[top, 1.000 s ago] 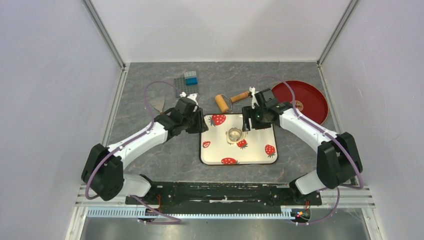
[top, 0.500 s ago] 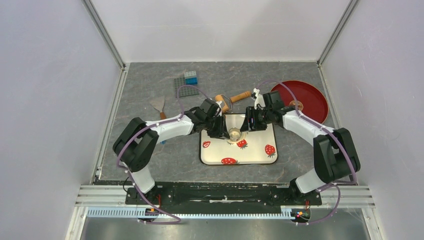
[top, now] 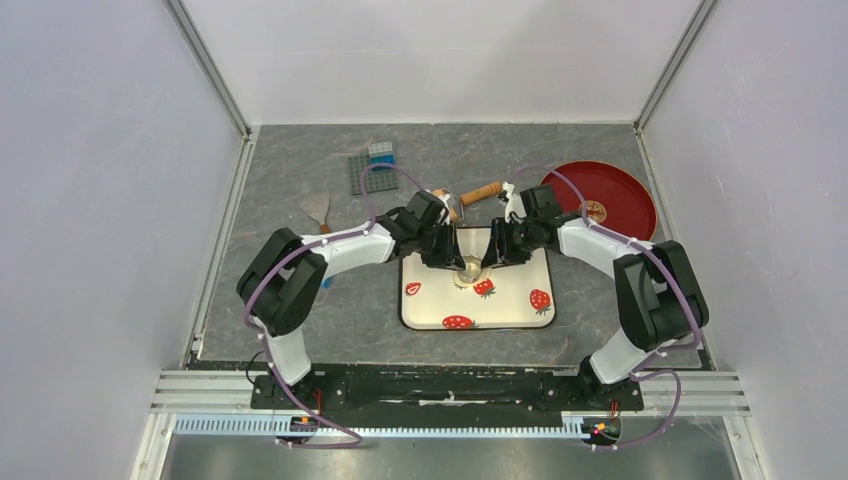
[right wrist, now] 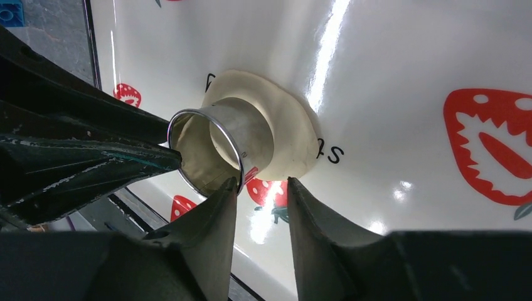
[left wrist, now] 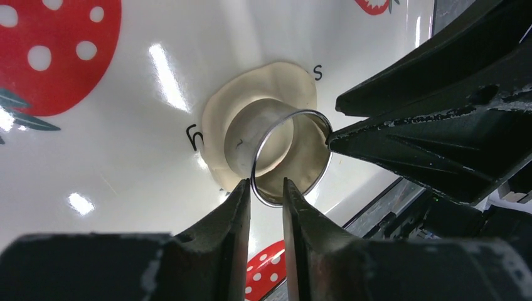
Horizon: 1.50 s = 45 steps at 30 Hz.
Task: Roll out the dumpling wrappers from the dough
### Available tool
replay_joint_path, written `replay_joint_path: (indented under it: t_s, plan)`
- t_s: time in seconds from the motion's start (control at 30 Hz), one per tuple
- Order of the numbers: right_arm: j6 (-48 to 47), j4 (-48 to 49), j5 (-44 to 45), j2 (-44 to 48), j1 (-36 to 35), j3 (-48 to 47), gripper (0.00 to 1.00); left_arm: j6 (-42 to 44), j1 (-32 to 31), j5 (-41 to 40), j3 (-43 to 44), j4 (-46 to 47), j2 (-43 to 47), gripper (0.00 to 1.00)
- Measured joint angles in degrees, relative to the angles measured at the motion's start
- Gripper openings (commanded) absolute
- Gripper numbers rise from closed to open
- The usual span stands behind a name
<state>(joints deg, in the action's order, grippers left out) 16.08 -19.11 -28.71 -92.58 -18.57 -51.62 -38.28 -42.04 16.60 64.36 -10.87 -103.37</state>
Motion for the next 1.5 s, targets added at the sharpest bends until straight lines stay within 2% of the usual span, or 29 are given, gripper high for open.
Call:
replay_joint_path:
  t_s: [0.37,0.93,1.5]
  plan:
    - [0.5,2.3,-2.6,-1.8,-0.4,0.0,0.0,0.0,0.0,-1.9,2.4,-2.7,-2.5,0.02]
    - [0.5,3.3,-0.7,-2.9,-1.2,0.3,0.0,0.0,-0.2,-2.8,4.7,-4.9,-4.7,0.02]
    - [0.9,6.6,4.1,-2.9,-3.4,2.1,0.0,0.0,-0.3,-3.0,3.5,-2.2,-5.7,0.02]
